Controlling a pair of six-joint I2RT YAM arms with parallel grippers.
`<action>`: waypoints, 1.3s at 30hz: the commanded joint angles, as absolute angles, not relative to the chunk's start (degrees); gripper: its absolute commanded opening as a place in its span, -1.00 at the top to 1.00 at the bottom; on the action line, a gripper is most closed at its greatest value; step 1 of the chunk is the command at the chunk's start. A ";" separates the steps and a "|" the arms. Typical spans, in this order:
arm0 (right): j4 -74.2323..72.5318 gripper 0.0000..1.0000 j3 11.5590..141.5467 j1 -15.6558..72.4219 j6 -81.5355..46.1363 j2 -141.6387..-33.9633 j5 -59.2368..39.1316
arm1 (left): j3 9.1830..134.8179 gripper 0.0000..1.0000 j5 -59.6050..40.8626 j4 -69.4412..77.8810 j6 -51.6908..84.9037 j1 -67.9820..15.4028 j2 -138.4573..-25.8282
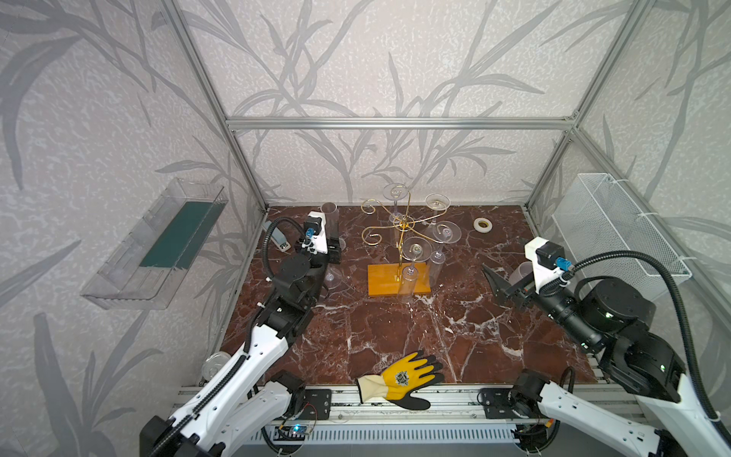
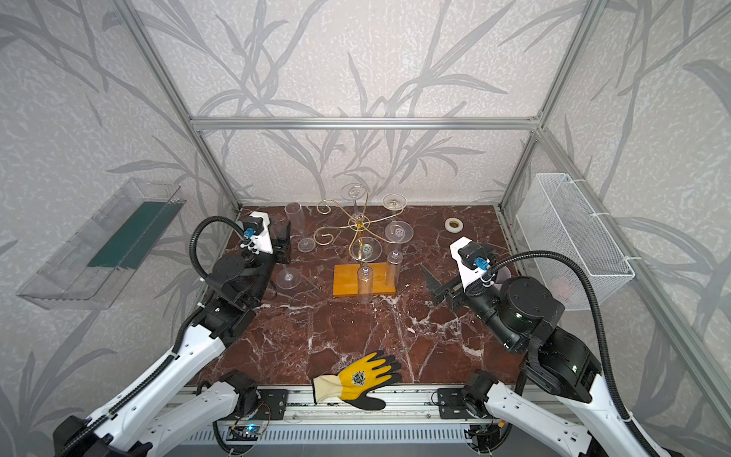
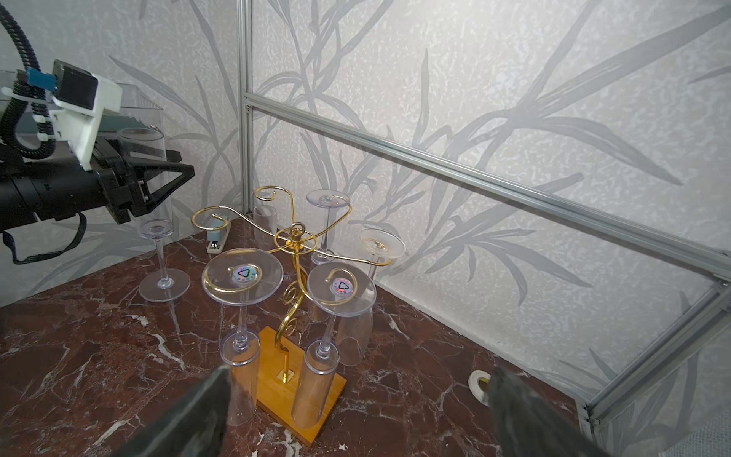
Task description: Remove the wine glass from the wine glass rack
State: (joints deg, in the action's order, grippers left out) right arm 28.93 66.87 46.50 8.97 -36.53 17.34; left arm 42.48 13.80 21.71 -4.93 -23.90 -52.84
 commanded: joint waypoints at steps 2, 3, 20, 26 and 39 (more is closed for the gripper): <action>27.31 -0.98 65.53 46.67 8.10 -35.82 21.50 | 41.14 0.39 9.23 32.17 -1.44 -19.69 -56.67; 26.94 -0.98 65.12 46.67 8.02 -35.77 21.96 | 40.89 0.39 8.82 33.72 -1.16 -18.90 -57.95; 18.78 -0.98 59.34 46.34 12.98 -37.08 28.37 | 39.59 0.43 4.95 60.29 0.58 -12.57 -81.96; 18.26 -0.98 58.64 45.49 13.08 -38.14 27.74 | 39.90 0.43 6.30 65.04 -0.26 -12.15 -87.74; 17.35 -0.98 57.14 43.69 11.44 -38.48 25.67 | 39.55 0.43 9.76 72.04 -1.19 -11.16 -94.43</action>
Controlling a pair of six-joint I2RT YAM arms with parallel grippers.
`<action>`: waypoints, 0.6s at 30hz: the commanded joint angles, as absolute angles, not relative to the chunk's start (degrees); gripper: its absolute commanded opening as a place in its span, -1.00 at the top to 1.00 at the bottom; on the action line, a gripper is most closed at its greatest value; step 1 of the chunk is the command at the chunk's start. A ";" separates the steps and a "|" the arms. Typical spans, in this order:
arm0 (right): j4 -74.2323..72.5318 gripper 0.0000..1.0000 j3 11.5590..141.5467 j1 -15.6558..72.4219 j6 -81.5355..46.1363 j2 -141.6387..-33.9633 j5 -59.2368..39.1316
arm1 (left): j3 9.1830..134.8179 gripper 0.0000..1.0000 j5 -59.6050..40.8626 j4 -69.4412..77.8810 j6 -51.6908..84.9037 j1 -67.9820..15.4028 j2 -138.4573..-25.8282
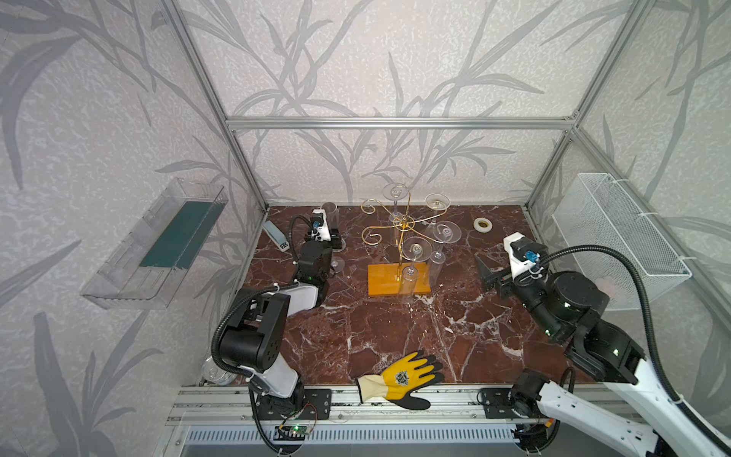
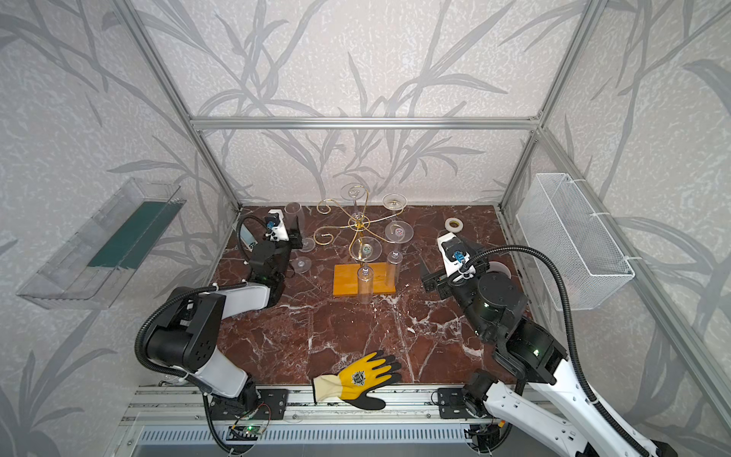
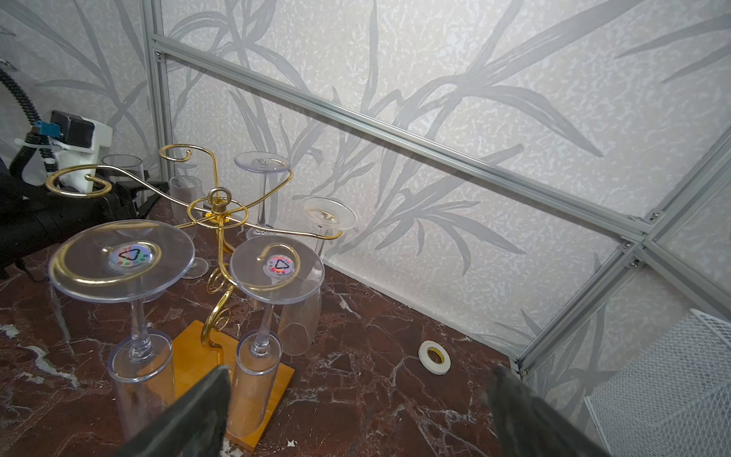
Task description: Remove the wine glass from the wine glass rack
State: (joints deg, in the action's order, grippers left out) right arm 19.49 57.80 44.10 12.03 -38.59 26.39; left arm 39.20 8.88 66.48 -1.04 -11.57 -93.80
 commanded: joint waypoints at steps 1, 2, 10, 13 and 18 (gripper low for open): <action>17.39 -0.98 57.13 43.60 11.37 -38.45 25.54 | 39.64 0.43 9.79 72.41 -1.08 -11.08 -94.83; 17.37 -0.98 57.08 43.51 11.25 -38.41 25.41 | 39.77 0.44 9.71 72.66 -1.06 -11.07 -95.17; 18.05 -0.98 57.04 42.90 10.97 -38.15 25.01 | 40.52 0.43 9.69 73.37 -1.14 -10.90 -97.44; 18.08 -0.98 56.87 42.80 10.86 -37.97 24.93 | 40.52 0.43 9.88 73.95 -1.25 -10.90 -98.26; 18.49 -0.98 56.87 42.65 10.79 -37.71 24.96 | 40.43 0.43 10.13 74.57 -1.30 -10.89 -98.88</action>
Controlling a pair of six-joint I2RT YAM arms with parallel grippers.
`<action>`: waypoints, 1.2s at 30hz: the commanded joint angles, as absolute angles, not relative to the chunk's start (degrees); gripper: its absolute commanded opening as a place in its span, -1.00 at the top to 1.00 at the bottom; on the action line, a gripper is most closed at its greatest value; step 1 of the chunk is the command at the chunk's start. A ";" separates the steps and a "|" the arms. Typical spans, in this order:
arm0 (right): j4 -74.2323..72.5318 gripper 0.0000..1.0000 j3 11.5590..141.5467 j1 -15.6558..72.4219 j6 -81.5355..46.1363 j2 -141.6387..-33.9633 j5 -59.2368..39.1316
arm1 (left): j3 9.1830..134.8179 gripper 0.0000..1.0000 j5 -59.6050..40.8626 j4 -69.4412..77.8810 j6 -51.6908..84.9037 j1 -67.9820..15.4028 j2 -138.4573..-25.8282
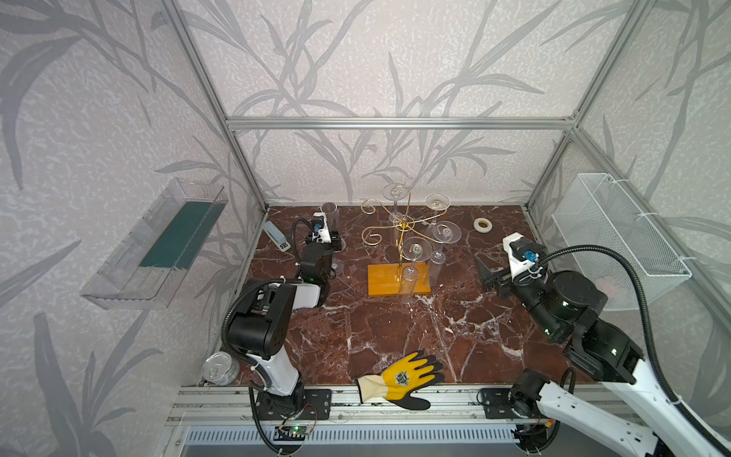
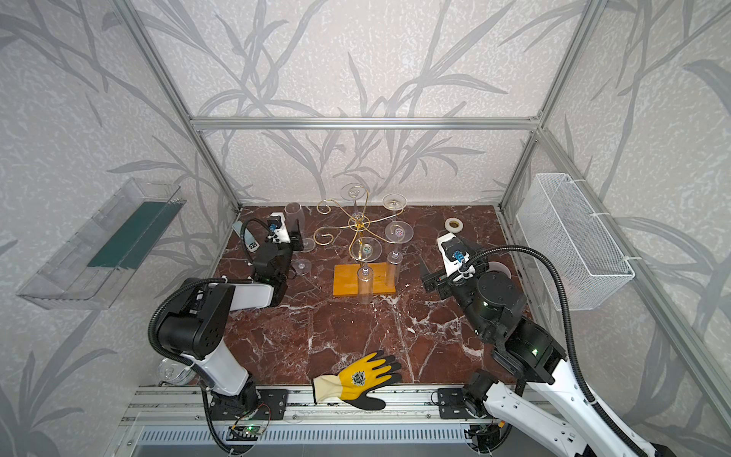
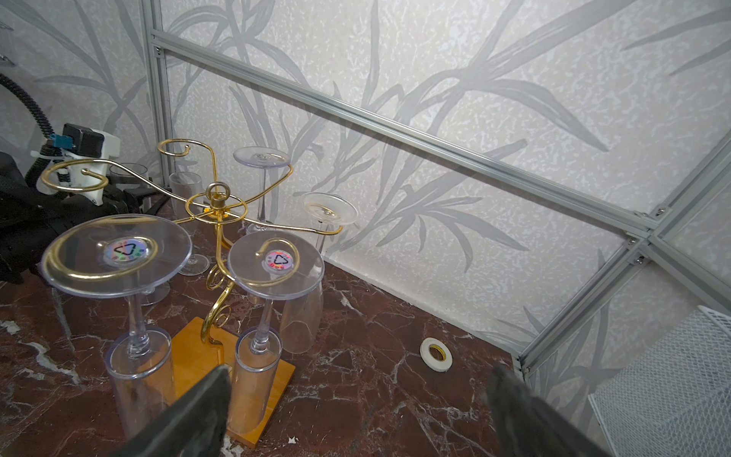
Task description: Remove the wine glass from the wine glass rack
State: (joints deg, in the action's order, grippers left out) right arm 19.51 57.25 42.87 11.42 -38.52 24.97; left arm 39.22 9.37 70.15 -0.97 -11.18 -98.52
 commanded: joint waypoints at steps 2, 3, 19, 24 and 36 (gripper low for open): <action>18.48 -0.98 56.70 42.46 10.73 -37.54 25.08 | 40.50 0.43 10.13 74.54 -1.32 -10.90 -99.18; 18.62 -0.98 56.66 42.35 10.73 -37.44 25.18 | 40.58 0.43 10.15 74.55 -1.32 -10.88 -99.41; 19.07 -0.98 56.59 41.57 10.37 -37.35 24.71 | 39.90 -0.09 10.91 75.92 -0.27 -10.90 -101.41; 19.85 -0.99 57.00 41.22 10.17 -37.72 23.92 | 39.38 -0.96 11.23 75.42 -0.26 -10.90 -100.68; 18.94 -0.98 56.87 40.94 9.70 -36.43 23.24 | 37.20 -0.99 13.45 73.68 -1.02 -10.99 -95.42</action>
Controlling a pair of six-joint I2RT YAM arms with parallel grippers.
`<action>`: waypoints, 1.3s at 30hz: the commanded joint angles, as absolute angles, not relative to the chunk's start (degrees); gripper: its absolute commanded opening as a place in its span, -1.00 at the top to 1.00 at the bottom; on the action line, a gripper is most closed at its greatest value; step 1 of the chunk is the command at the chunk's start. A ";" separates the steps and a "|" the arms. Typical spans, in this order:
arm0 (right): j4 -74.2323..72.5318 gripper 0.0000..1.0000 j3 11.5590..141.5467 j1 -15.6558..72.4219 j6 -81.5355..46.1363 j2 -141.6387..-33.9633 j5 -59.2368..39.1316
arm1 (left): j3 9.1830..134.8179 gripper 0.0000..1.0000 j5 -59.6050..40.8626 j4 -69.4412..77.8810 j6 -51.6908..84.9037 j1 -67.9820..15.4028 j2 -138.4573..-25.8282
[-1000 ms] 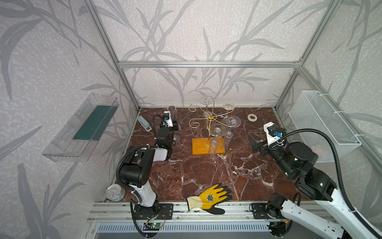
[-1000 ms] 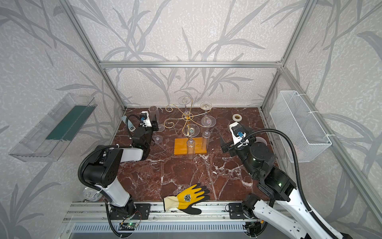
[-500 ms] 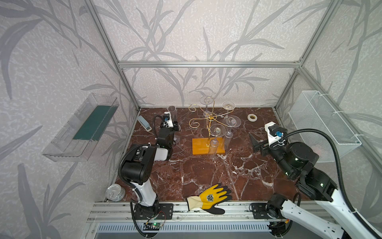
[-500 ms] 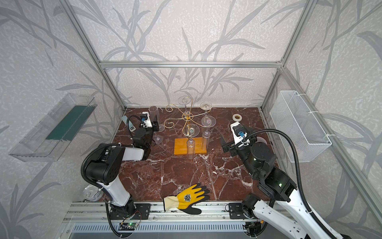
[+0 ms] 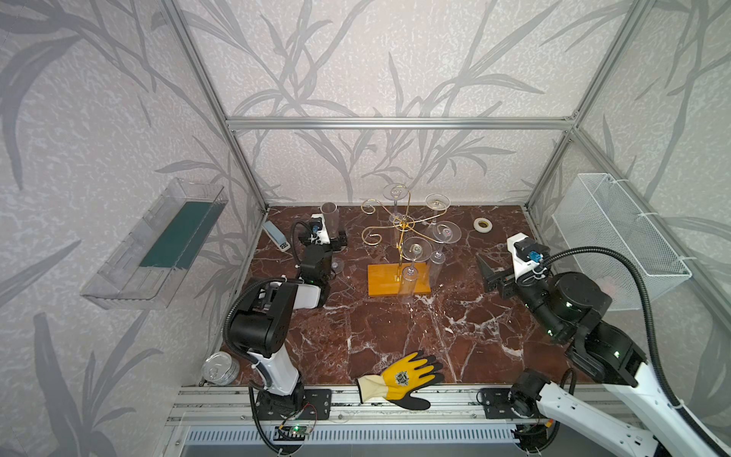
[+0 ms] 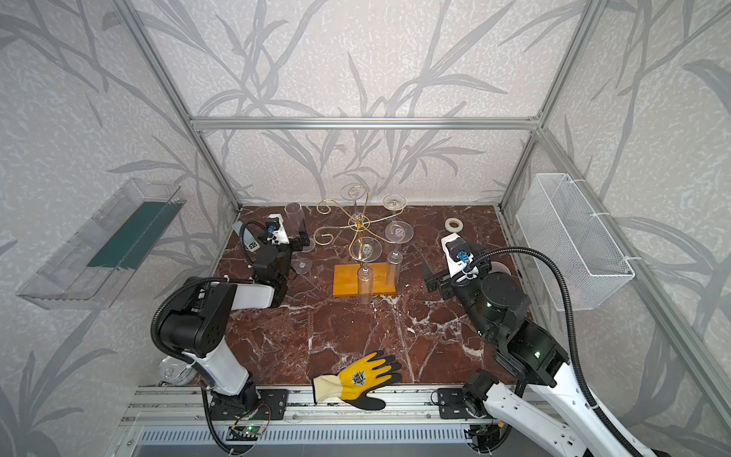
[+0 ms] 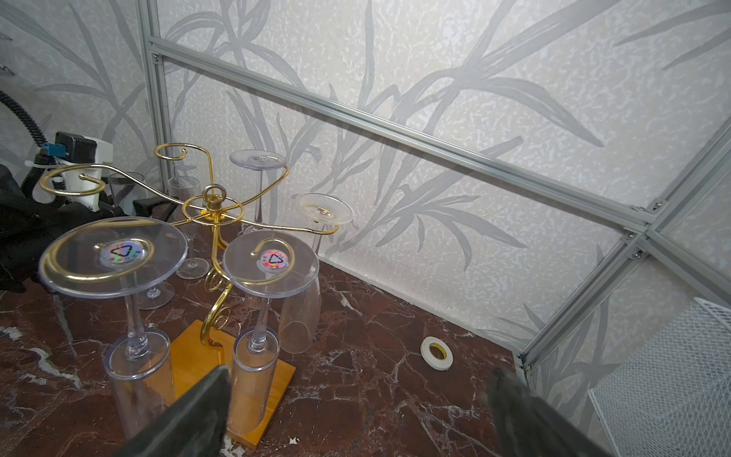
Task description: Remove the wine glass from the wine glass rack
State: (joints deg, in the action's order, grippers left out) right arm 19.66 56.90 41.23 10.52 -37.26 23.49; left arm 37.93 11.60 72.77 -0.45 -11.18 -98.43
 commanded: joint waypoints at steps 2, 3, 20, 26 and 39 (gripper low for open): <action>18.66 -0.98 56.71 40.96 9.00 -36.47 23.46 | 36.68 -0.99 14.34 72.24 -0.88 -10.99 -93.53; 18.42 -0.98 56.78 40.95 8.75 -36.52 23.38 | 36.33 -0.99 14.63 71.44 -0.79 -10.99 -92.38; 23.77 -0.98 63.88 40.67 -3.70 -41.14 23.77 | 36.10 -0.99 15.66 36.52 3.02 -11.08 -63.36; 27.28 -0.98 66.78 39.71 -10.84 -43.21 18.68 | 38.67 -0.99 11.35 19.40 6.99 -11.16 -53.03; 18.37 -0.98 62.59 31.15 -45.82 -45.53 -14.15 | 37.61 -0.99 3.87 4.84 14.05 -11.16 -40.10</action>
